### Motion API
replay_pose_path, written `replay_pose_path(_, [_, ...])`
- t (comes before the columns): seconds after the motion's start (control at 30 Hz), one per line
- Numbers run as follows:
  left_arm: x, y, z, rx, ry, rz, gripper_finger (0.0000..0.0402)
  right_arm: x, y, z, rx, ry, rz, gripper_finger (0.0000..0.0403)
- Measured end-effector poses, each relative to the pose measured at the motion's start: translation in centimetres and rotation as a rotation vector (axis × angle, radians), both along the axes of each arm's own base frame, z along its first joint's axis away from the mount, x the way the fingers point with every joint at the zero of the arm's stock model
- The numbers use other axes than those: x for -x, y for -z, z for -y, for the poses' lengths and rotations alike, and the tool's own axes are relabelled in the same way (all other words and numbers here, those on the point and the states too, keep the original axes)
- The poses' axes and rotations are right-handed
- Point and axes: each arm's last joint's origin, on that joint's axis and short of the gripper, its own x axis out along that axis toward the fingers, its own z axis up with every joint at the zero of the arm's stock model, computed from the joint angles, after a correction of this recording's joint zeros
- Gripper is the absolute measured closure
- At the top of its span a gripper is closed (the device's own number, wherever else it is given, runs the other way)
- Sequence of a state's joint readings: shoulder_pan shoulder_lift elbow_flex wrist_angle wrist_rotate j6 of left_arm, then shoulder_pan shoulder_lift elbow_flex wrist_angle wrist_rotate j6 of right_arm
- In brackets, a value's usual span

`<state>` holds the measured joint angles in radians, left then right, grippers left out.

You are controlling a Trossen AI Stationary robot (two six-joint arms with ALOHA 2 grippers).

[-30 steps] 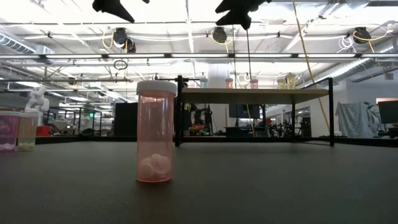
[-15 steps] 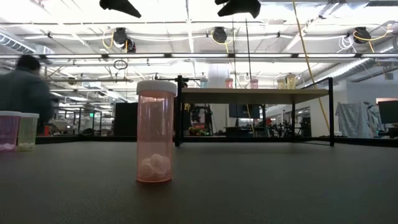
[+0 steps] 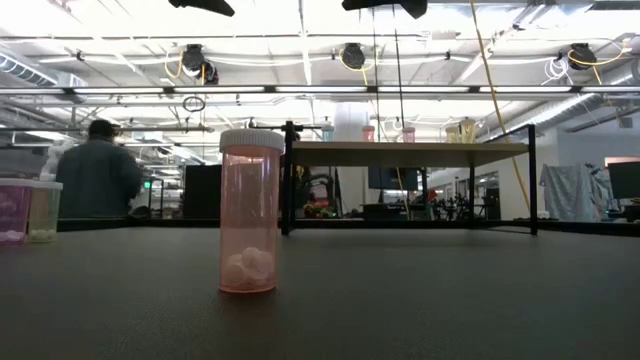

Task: Pick and place medicine bottles onto shelf by color
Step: Put the bottom pink pill bottle on the shelf aligned with the other pink pill bottle

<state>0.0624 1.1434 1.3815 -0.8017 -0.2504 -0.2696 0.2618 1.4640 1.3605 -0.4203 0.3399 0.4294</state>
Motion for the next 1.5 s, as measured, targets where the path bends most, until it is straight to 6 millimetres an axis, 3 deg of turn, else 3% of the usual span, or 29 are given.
replay_pose_path(0.33, [-3.4,-0.2,0.3,-0.062,0.234,0.105,0.0009,0.3,1.1,-4.3,-0.187,0.013,-0.035,0.0208])
replay_pose_path(0.57, [-5.9,1.2,0.3,-0.084,0.299,0.083,0.0009,1.2,-0.2,-7.6,-0.266,0.006,-0.104,0.0232])
replay_pose_path(0.8, [-7.1,2.1,0.2,-0.109,0.318,0.051,0.0009,5.4,1.7,-10.2,-0.277,0.046,-0.405,0.0238])
replay_pose_path(1.03, [-7.1,2.1,0.1,-0.124,0.318,0.047,0.0009,9.1,2.7,-11.0,-0.305,0.153,-0.685,0.0218])
replay_pose_path(1.13, [-7.1,2.1,0.1,-0.129,0.304,0.044,0.0009,10.0,3.7,-11.0,-0.357,0.233,-0.794,0.0208])
replay_pose_path(1.3, [-7.1,2.2,0.0,-0.130,0.296,0.042,0.0009,11.6,7.1,-11.3,-0.547,0.465,-1.040,0.0193])
replay_pose_path(1.5, [-7.2,2.1,0.0,-0.134,0.295,0.051,0.0009,12.0,9.9,-11.9,-0.720,0.561,-0.989,0.0182])
